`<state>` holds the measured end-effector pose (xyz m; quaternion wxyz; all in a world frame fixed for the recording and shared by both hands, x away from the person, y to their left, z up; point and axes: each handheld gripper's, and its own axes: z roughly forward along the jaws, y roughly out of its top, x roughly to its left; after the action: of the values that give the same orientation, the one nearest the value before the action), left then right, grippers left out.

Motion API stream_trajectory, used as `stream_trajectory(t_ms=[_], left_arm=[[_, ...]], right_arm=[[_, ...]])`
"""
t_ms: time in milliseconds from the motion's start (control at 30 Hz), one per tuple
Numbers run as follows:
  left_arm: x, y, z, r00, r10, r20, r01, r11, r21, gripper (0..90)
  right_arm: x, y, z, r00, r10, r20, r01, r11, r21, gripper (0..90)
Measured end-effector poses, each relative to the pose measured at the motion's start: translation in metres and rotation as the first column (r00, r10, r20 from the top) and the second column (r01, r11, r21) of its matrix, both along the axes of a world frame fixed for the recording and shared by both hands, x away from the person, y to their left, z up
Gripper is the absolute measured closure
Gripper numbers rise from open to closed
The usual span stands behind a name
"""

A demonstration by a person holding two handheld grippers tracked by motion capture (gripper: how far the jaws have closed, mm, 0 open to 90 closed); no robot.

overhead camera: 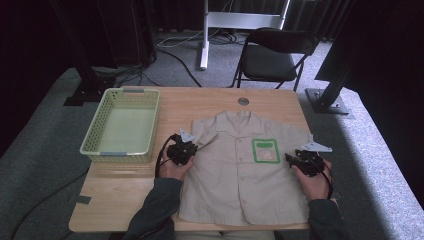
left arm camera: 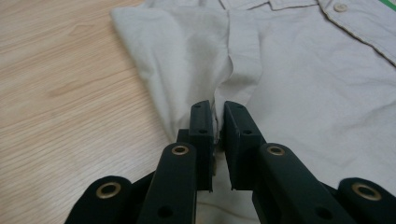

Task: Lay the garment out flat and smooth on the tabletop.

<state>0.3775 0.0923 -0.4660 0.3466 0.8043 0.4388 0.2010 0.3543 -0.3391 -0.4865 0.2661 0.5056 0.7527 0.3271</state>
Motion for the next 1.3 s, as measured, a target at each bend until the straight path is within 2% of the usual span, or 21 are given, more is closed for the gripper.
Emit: stream_trajectory(t_ms=[467, 1300], left_arm=[[-0.003, 0.017, 0.0, 0.9984, 0.056, 0.004, -0.056, 0.9977, -0.038, 82.6], [-0.008, 0.03, -0.002, 0.9942, 0.107, 0.007, -0.107, 0.9928, -0.055, 82.5]], right_arm=[[0.0, -0.001, 0.0, 0.9999, 0.01, -0.005, -0.01, 1.0, 0.013, 56.7], [-0.001, -0.002, 0.0, 1.0, -0.001, -0.007, 0.001, 1.0, 0.016, 58.4]])
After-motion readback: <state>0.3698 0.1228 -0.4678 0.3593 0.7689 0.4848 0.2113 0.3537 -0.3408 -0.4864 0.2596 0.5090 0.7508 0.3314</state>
